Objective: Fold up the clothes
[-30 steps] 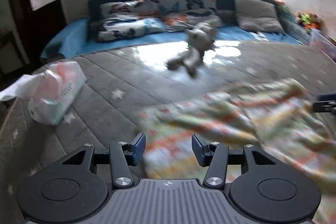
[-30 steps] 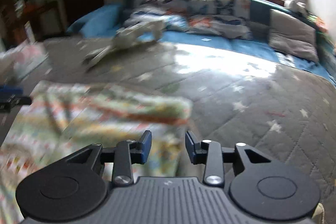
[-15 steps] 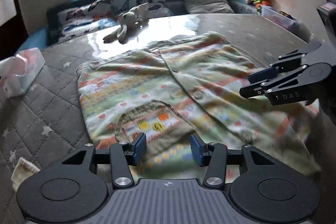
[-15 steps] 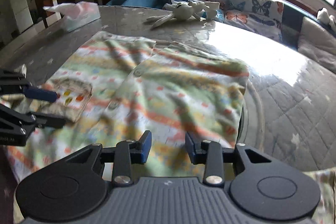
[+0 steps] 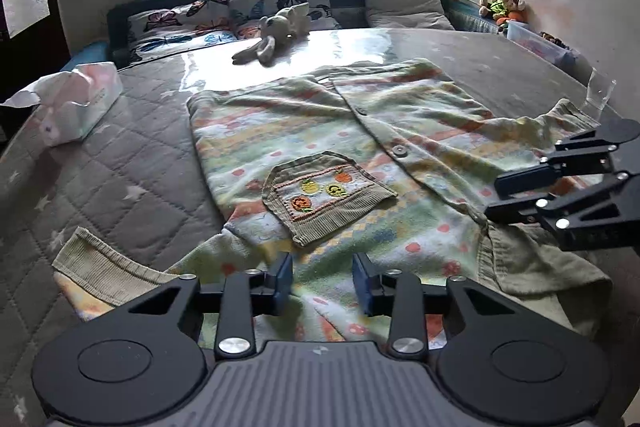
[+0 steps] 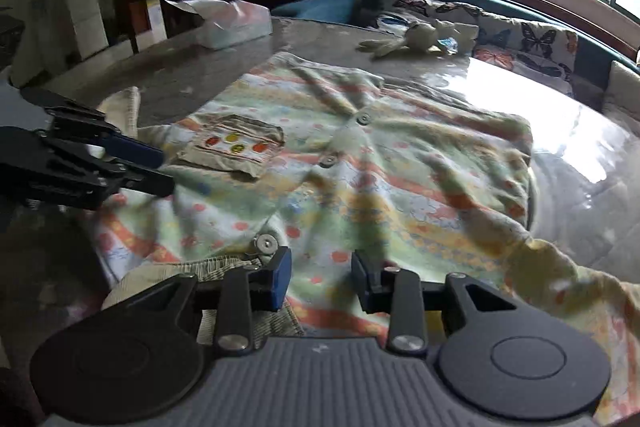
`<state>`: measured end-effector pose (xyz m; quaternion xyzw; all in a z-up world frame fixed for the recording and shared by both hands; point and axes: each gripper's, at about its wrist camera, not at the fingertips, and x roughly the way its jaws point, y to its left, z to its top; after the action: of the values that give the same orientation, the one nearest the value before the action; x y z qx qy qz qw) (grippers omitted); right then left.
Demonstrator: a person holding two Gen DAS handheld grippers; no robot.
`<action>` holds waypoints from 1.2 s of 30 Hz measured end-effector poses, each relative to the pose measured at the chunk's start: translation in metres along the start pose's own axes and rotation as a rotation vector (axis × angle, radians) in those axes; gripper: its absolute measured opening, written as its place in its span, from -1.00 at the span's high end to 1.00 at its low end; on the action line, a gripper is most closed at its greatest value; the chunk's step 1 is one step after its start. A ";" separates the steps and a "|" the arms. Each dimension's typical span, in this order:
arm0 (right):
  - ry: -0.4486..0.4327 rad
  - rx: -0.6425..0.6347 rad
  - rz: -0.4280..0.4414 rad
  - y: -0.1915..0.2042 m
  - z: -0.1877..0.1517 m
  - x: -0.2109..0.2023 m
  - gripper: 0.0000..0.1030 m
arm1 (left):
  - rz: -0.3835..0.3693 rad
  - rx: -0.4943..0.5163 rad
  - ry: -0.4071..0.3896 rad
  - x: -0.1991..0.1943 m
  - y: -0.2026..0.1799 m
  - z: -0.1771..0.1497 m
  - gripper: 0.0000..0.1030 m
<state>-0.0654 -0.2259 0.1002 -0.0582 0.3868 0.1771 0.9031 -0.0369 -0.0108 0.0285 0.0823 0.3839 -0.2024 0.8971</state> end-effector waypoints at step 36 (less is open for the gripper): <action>0.002 0.256 -0.257 -0.137 0.048 0.047 0.61 | -0.321 0.111 0.015 0.046 -0.104 0.050 0.29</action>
<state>0.0477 -0.3290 0.0952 0.0079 0.3966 0.0095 0.9179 -0.0201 -0.1341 0.0311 0.0709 0.3868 -0.3633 0.8446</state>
